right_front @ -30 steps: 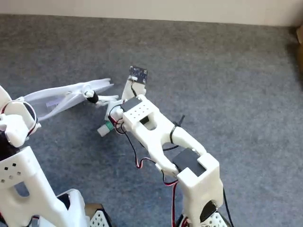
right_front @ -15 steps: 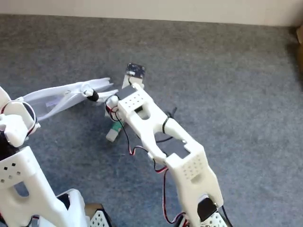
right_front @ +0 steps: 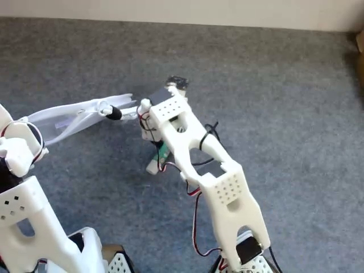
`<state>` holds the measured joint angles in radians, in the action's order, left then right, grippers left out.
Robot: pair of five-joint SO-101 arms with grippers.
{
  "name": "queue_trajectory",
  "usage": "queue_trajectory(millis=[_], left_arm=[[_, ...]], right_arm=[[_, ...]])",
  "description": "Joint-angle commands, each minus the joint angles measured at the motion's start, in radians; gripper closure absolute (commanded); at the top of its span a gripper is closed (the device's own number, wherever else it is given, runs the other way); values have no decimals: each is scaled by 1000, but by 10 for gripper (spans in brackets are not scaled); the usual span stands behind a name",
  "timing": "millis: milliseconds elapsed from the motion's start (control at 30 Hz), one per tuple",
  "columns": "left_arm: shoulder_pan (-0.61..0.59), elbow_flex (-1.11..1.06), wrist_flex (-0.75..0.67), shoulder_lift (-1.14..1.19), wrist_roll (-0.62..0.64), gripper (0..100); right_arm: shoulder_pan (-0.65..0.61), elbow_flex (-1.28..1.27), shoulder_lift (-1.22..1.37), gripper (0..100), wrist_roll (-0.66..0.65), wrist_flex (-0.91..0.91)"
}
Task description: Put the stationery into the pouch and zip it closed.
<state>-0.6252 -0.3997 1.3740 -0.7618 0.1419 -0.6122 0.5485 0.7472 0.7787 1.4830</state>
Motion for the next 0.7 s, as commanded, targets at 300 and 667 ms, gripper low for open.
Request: queue_trajectory(millis=[300,667], left_arm=[[12,12,-12,5,8,993],[12,10,-12,5,8,993]], right_arm=[[45,211,-27,995,-107,170],[58,395,-30,995,-107,282]])
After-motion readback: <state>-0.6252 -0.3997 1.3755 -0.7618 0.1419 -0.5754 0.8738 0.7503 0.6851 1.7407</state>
